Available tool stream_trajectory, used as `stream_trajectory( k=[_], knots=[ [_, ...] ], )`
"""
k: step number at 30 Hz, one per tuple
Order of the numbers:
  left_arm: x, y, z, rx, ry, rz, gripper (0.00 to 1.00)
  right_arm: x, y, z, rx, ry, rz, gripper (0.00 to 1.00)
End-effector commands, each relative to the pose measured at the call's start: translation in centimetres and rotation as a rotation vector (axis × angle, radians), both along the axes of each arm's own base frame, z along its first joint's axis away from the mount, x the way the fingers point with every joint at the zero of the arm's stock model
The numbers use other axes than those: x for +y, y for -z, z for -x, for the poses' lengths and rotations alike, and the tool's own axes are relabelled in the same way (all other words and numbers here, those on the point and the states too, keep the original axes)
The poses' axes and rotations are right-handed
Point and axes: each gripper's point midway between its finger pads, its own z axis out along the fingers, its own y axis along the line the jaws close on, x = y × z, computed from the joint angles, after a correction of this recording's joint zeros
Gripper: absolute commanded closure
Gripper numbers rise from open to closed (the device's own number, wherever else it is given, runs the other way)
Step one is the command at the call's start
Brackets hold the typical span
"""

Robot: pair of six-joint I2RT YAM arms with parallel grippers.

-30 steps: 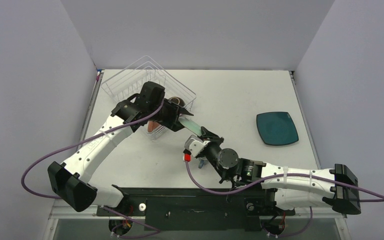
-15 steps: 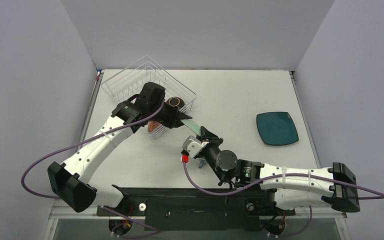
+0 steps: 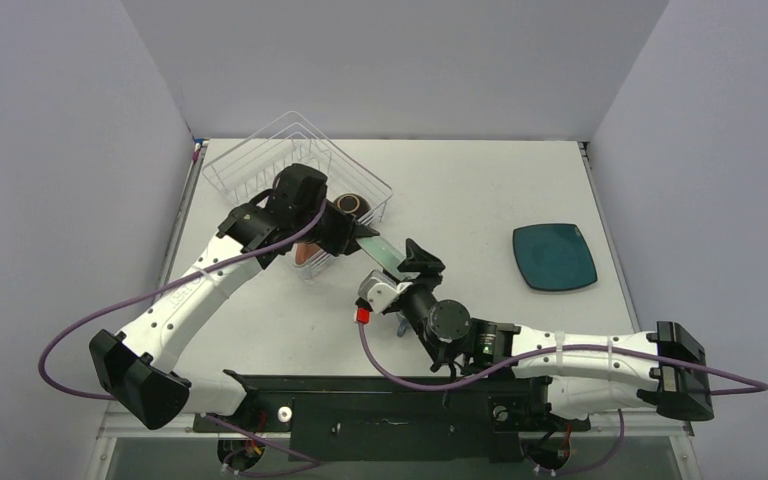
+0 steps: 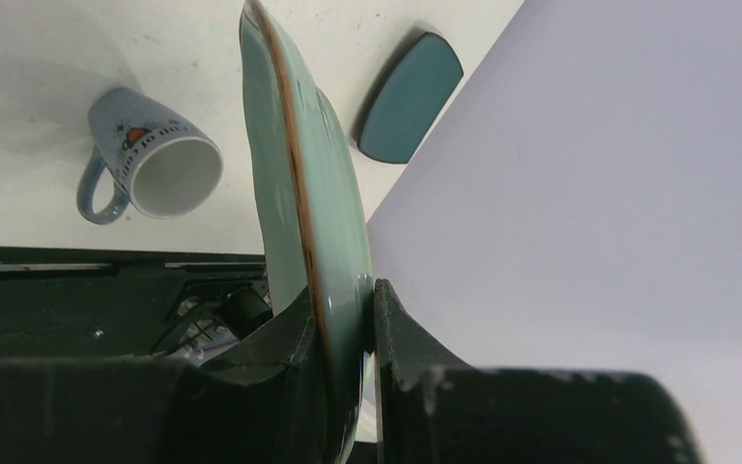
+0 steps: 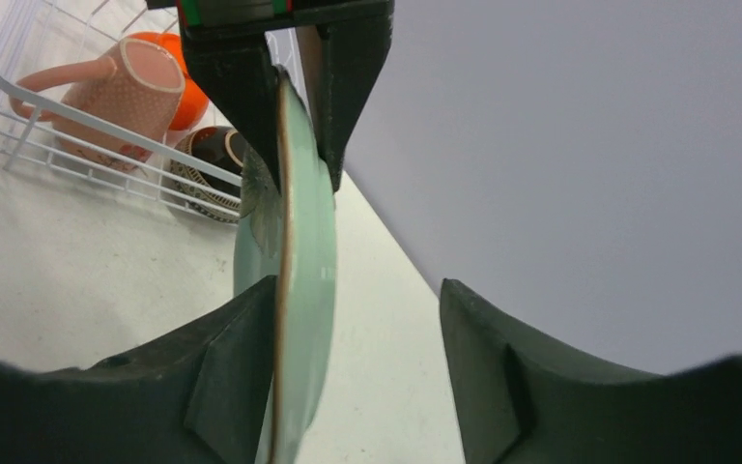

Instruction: Load the mixed dishes into the dish rack

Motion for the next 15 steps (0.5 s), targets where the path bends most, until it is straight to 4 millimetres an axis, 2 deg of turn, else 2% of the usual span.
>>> stream_trajectory(
  k=[1,2,4,10,13,14,15],
  knots=[
    [0.4,-7.0,-1.0,-0.248,-0.002,0.075,1.00,-0.3,-3.5,0.2,-0.014,0.013,-0.147,0.34],
    [0.6,-7.2,-1.0,-0.259,-0.002,0.069,1.00,-0.3,-3.5,0.2,-0.008,0.005,-0.149,0.26],
    [0.9,-7.8,-1.2,-0.285,-0.002,0.066,1.00,-0.5,-3.8,0.4,0.004,-0.002,-0.178,0.23],
    [2.4,-10.8,-2.0,-0.422,-0.019,0.017,1.00,-0.7,-5.7,2.3,0.085,-0.114,-0.295,0.20],
    [4.5,-12.6,-2.9,-0.526,-0.049,-0.082,1.00,-1.4,-8.1,4.4,0.170,-0.242,-0.475,0.19],
    [5.1,-12.6,-3.5,-0.535,-0.061,-0.107,1.00,-1.6,-8.6,4.9,0.190,-0.271,-0.522,0.19],
    [5.7,-13.1,-3.8,-0.566,-0.062,-0.142,1.00,-2.4,-10.0,5.7,0.221,-0.318,-0.622,0.18]
  ],
)
